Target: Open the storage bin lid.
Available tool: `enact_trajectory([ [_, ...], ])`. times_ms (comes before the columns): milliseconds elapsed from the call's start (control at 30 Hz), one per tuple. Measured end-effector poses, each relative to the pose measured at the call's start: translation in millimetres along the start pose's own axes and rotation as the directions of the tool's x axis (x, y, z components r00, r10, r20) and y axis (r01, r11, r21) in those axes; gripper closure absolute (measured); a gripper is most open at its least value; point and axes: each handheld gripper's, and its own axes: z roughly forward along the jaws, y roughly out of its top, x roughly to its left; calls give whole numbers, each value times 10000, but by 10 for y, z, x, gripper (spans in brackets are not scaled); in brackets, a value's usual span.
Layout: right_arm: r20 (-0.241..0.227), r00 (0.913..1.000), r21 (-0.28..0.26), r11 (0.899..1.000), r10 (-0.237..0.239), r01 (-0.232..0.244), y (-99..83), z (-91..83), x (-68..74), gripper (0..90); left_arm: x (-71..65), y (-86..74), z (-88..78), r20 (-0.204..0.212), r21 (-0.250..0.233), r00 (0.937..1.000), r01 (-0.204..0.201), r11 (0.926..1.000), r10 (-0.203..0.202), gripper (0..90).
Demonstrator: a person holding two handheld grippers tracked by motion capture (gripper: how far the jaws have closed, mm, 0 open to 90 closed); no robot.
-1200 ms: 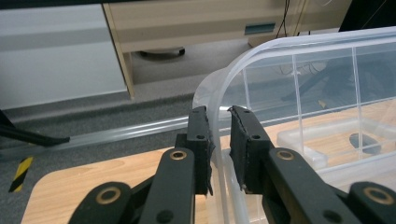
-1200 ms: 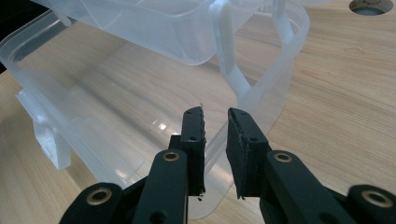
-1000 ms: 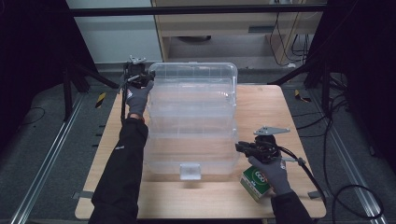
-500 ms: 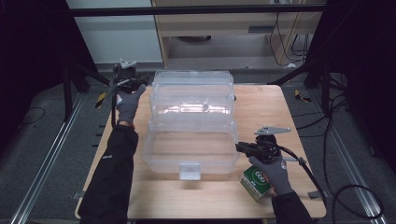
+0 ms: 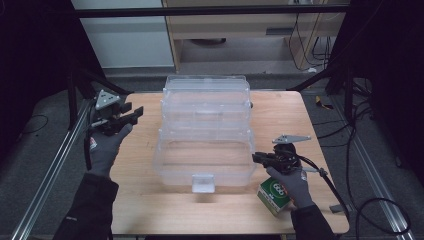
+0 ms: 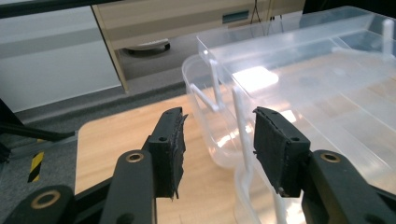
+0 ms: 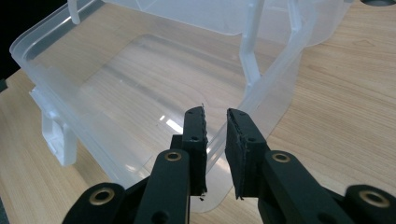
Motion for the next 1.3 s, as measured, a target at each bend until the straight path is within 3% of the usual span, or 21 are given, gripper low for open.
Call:
enact_trajectory([
  [67,8,10000,39,10000,41,-41,4,3,-3,782,-50,-70,-58,81,103,9998,-157,9998,156,519],
  [200,76,10000,99,9999,46,-47,14,4,7,782,-155,-238,-120,679,12,9967,-446,9990,445,523],
  [333,147,9999,160,9999,21,-23,23,6,13,782,-239,-444,-142,935,120,9954,-239,9996,227,533],
  [533,149,9999,89,10000,-5,3,14,7,14,780,-347,-768,-74,942,825,9951,-370,9959,292,559],
  [667,163,9999,69,10000,-23,22,12,9,16,779,-400,-930,13,1189,1276,9927,-359,9912,206,582],
  [733,155,9999,55,10000,-49,48,11,8,16,779,-429,-950,36,1160,1552,9919,-689,9855,511,592],
  [900,211,9998,38,10000,-22,22,8,8,25,780,-487,-1013,99,1212,1975,9908,-841,9767,608,626],
  [1033,232,9997,54,10000,-57,55,11,9,25,780,-505,-1087,174,1251,2189,9910,-738,9730,470,657],
  [1200,227,9997,99,10000,-8,5,15,7,30,780,-472,-1104,178,1390,2114,9903,-259,9771,-38,682],
  [1300,211,9998,112,9999,-34,32,17,9,24,779,-478,-1107,170,1347,2088,9909,-243,9777,-42,695],
])
